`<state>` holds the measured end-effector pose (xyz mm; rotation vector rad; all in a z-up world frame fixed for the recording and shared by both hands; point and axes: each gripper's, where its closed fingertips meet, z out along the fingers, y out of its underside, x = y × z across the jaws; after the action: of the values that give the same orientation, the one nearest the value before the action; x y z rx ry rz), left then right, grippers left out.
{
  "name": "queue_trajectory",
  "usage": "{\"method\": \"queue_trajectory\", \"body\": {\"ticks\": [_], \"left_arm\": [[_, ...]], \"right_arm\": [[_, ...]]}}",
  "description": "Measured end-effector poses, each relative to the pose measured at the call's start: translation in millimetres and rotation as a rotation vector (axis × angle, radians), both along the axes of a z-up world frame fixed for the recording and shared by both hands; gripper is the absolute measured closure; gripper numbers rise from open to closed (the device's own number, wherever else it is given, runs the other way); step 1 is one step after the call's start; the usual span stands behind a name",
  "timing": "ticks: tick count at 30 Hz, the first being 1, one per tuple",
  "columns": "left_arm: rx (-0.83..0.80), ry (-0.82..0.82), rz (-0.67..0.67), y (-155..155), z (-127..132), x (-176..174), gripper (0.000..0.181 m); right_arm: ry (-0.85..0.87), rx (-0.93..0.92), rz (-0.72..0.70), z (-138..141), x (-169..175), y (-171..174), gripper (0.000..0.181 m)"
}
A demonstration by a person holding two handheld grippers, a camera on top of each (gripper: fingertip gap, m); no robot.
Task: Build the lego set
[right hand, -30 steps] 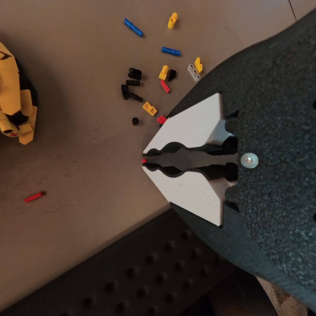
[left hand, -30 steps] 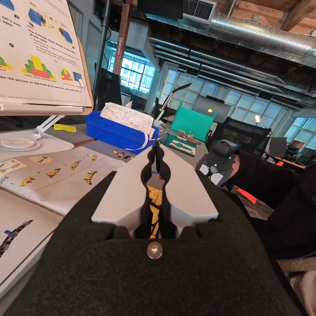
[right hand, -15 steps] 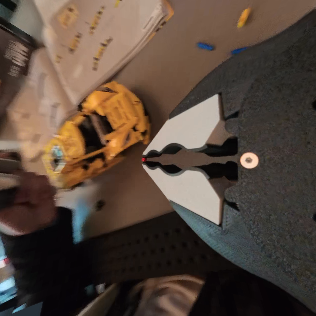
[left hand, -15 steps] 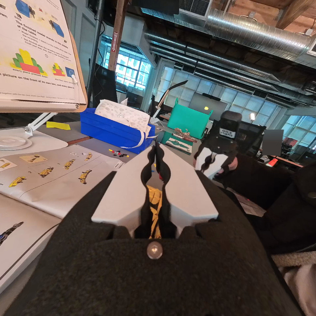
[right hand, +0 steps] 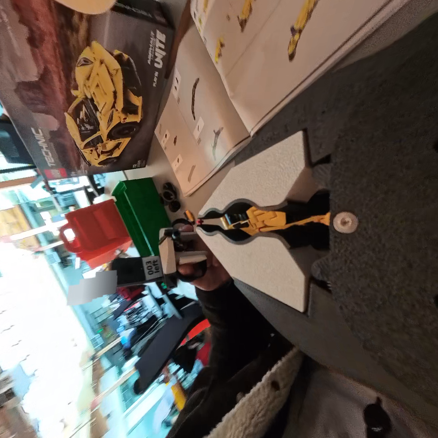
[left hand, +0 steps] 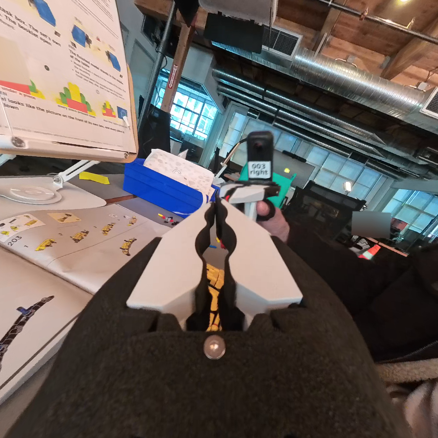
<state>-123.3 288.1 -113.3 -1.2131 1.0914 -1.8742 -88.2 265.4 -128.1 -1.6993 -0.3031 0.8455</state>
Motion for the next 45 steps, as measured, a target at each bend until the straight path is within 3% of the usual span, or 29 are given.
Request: {"method": "queue_trajectory", "body": {"ticks": [3,6,16,21,37,42,45], "left_arm": [[-0.006,-0.004,-0.023,-2.2,0.3,-0.9,0.181],[-0.029,-0.016,-0.077,-10.9,1.7,-0.4,0.181],[-0.078,-0.053,-0.141,-14.3,5.8,-3.8,0.181],[-0.047,-0.045,-0.178,-24.0,4.1,-2.8,0.181],[-0.162,-0.032,-0.246,-31.1,1.4,0.4,0.181],[-0.092,-0.005,-0.228,-33.1,-0.5,-0.1,0.18],[-0.183,-0.035,-0.268,-34.6,2.6,-0.7,0.181]], "right_arm": [[0.105,0.058,-0.02,-12.0,-0.7,0.4,0.177],[-0.002,0.092,0.001,-16.0,-6.3,-7.3,0.177],[-0.109,0.226,0.029,-0.3,-17.6,-23.2,0.178],[-0.08,0.283,-0.02,12.0,-20.7,-19.9,0.179],[-0.121,0.323,-0.058,13.6,-28.4,-17.5,0.178],[-0.076,0.292,-0.019,10.4,-29.4,-19.2,0.179],[-0.03,0.306,-0.008,14.2,-31.6,-20.2,0.179]]}}
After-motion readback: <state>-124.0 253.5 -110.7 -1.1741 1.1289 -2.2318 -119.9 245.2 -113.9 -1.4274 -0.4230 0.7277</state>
